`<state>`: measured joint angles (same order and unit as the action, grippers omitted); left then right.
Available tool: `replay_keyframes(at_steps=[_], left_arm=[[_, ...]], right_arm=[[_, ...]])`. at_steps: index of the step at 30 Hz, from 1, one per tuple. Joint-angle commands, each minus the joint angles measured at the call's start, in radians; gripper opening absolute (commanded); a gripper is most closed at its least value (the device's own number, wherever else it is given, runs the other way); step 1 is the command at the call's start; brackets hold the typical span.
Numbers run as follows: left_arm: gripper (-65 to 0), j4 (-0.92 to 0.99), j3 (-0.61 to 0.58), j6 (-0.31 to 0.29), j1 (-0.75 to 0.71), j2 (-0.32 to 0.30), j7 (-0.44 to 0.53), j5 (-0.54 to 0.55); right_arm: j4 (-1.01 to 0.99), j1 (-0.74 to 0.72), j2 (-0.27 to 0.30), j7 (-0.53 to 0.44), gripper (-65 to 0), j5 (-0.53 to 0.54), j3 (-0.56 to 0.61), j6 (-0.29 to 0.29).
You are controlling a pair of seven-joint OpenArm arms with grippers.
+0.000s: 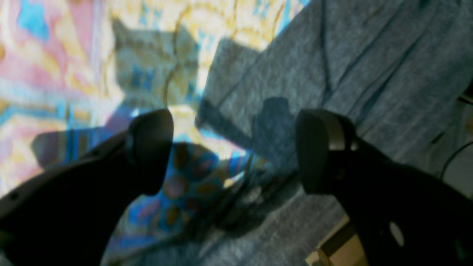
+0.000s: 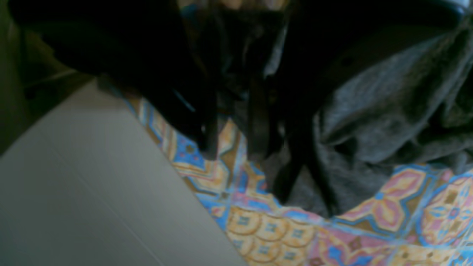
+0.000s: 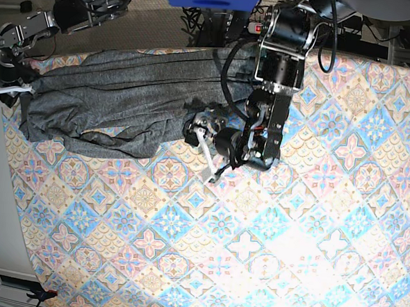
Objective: Layout the t-shirt on the table in an organized manner, then fold the t-shirt properly
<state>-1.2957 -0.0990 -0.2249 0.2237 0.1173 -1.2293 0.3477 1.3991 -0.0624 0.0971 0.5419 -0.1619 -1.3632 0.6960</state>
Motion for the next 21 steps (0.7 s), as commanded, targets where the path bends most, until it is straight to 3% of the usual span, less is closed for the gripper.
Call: replay_keyframes(at_steps=[1, 6, 8, 10, 17, 21], left_arm=[[-14.5, 0.029, -0.017, 0.006, 0.003, 0.006, 0.009, -0.023], [-14.9, 0.074, -0.101, 0.003, 0.012, 0.008, 0.018, -0.022], [-18.7, 0.072, -0.135, 0.003, 0.012, 0.022, 0.013, -0.022], [-26.9, 0.072, -0.149, 0.003, 0.01, 0.026, 0.013, -0.022], [-65.0, 0.072, -0.147, 0.008, -0.002, 0.026, 0.012, -0.023], [-65.0, 0.072, -0.141, 0.008, -0.008, 0.023, 0.012, -0.025]], right_arm=[[0.023, -0.009, 0.019, -0.026, -51.5, 0.02, 0.0, 0.002], [0.023, -0.009, 0.019, -0.026, -51.6, 0.02, 0.0, 0.002], [0.023, -0.009, 0.019, -0.026, -51.6, 0.02, 0.0, 0.002], [0.023, -0.011, 0.019, -0.026, -51.6, 0.02, 0.0, 0.002], [0.023, -0.011, 0.019, -0.026, -51.6, 0.02, 0.0, 0.002], [0.023, -0.011, 0.019, -0.026, -51.6, 0.02, 0.0, 0.002]])
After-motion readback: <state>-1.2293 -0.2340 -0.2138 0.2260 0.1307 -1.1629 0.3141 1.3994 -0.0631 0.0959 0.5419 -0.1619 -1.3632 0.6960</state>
